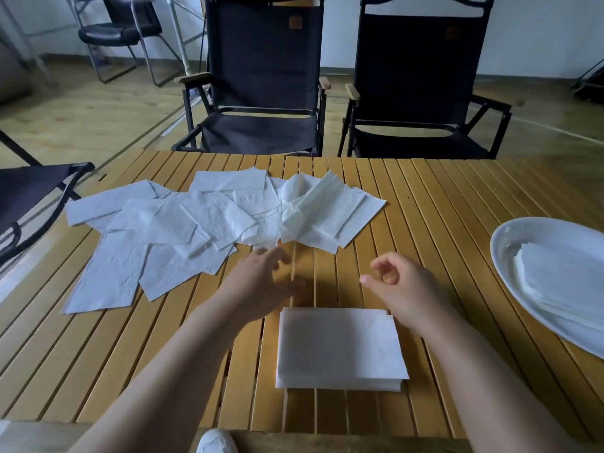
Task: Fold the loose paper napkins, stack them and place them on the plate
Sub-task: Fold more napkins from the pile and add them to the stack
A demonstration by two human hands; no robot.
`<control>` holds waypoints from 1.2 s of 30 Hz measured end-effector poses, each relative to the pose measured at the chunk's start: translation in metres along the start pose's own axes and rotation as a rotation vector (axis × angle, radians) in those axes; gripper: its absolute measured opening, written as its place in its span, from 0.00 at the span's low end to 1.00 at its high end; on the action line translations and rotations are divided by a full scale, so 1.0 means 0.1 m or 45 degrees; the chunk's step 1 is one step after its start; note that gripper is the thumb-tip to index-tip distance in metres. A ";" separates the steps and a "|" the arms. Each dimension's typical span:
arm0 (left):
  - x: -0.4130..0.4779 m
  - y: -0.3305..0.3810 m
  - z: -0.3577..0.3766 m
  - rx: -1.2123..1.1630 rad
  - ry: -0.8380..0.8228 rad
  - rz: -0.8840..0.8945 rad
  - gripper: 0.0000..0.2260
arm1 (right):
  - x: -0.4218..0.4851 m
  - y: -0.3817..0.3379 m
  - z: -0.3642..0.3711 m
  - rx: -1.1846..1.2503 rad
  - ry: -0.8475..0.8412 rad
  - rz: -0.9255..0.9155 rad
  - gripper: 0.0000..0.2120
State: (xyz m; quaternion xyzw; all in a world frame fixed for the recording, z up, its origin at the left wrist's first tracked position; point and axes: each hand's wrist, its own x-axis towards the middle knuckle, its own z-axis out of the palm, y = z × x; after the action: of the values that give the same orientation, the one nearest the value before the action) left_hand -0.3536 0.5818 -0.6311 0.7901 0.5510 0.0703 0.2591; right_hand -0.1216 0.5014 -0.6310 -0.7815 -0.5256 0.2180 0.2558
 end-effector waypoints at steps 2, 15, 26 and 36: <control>0.07 0.00 0.04 0.089 0.195 0.034 0.25 | 0.07 -0.07 0.09 0.023 0.050 -0.084 0.18; 0.33 -0.15 0.30 0.206 0.177 0.055 0.27 | 0.34 -0.19 0.45 -0.244 -0.304 -0.145 0.24; 0.17 -0.12 0.07 0.044 0.307 0.077 0.12 | 0.15 -0.23 0.29 -0.271 -0.129 -0.163 0.17; 0.17 -0.03 0.04 0.137 0.345 -0.001 0.12 | 0.13 -0.15 0.30 -0.155 0.031 -0.217 0.10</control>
State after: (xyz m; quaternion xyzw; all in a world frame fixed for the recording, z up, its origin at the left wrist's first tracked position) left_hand -0.3483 0.5966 -0.6389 0.7860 0.5842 0.1465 0.1397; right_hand -0.1465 0.5235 -0.6457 -0.7505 -0.5995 0.1537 0.2317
